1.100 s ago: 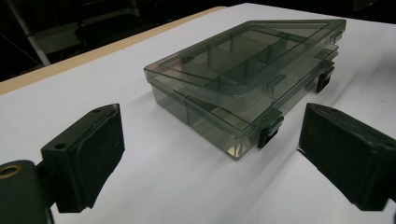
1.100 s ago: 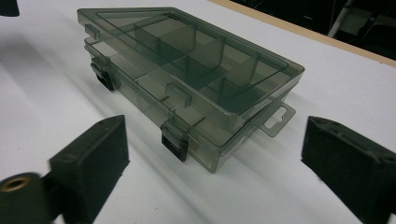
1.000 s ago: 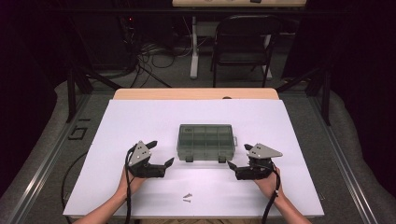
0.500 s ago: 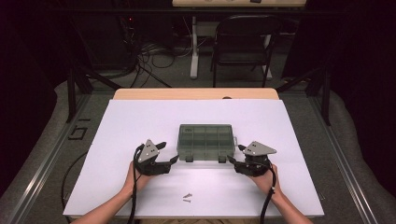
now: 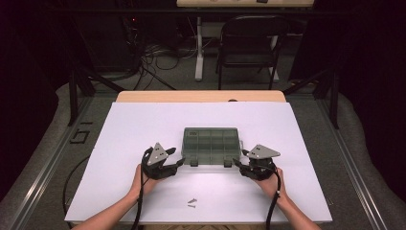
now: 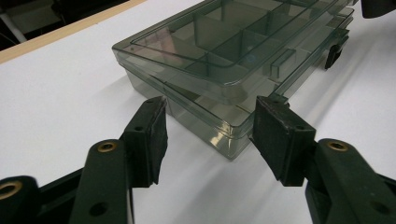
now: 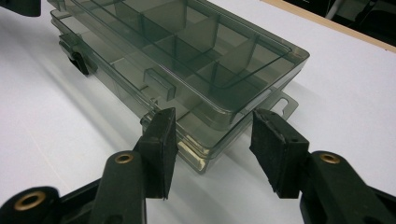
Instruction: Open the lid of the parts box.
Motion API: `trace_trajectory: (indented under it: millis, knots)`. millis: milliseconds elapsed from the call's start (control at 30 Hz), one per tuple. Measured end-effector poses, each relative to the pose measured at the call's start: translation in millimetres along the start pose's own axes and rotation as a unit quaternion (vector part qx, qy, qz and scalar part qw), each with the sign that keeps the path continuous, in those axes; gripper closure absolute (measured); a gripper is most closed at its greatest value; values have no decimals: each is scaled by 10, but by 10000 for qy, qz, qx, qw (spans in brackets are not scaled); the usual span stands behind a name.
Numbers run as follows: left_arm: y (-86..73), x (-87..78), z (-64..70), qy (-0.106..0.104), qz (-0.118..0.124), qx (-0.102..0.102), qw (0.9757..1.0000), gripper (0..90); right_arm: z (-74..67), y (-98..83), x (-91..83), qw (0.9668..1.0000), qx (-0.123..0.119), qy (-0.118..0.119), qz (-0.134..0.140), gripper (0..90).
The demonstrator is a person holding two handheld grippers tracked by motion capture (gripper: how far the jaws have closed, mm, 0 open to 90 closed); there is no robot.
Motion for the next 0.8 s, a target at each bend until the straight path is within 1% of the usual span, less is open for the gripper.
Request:
trace_trajectory:
  millis: [33,167,333,600,800]
  knots:
    - [1,5,0,-2,0,2,10000,460,-1,0,5,10000,15,21,12,511]
    - [-3,26,2,-33,-56,18,10000,497,2,2,13,10000,10,-18,3,541]
    - [4,50,6,-22,-38,38,10000,526,4,4,12,10000,5,-13,28,567]
    - [21,65,16,-74,97,40,9999,559,11,10,2,10000,8,-55,68,594]
    - [44,54,21,-118,221,89,9996,596,14,24,-13,9999,4,-66,120,606]
Point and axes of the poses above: each handheld gripper's, and its own axes: x roughly forward along the jaws, y roughly out of its top, z roughly to its right, the point moved 3 cm from there along x, roughly forward along the jaws, and after that the axes turned 9 degrees about x, right-handed, at the moved point
